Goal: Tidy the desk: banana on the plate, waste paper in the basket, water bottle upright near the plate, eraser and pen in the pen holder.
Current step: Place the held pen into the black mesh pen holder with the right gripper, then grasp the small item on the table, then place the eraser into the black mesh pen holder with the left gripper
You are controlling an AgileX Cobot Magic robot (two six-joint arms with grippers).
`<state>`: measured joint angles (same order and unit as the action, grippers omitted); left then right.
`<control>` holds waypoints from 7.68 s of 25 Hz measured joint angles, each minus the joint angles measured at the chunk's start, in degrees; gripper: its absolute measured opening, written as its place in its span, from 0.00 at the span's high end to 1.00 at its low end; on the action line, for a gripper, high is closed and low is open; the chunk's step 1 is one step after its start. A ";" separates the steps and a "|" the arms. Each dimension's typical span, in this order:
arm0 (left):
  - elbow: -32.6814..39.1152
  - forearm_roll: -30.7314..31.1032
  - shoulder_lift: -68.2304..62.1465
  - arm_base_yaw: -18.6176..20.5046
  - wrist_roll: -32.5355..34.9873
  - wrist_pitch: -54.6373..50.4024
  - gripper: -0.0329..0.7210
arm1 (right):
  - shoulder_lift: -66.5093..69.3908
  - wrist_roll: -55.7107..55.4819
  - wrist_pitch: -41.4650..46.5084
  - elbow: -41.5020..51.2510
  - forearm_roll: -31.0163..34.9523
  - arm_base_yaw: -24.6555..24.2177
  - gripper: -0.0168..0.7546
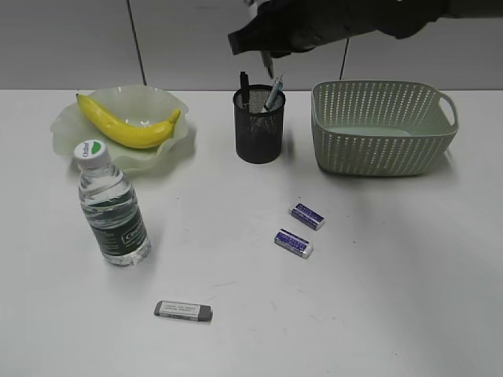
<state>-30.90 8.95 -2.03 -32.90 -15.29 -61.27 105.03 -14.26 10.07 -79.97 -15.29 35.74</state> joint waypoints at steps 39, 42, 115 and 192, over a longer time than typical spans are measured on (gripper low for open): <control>0.00 0.17 0.00 0.00 0.00 0.00 0.63 | 13.07 3.00 -14.17 0.05 8.71 -6.67 0.40; 0.00 0.17 0.00 0.00 0.00 0.00 0.63 | 7.25 3.00 -0.27 0.05 8.88 -6.67 0.40; -23.76 -15.04 -85.72 -11.82 50.22 17.03 0.54 | -105.61 16.48 49.53 50.85 19.84 -6.61 0.50; -55.86 -43.74 -122.71 -3.39 46.62 79.14 0.77 | -105.61 16.50 49.47 50.85 19.50 -6.61 0.50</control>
<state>-86.76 -34.78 -124.74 -36.29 31.32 17.87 -0.58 2.24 59.54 -29.11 4.21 29.14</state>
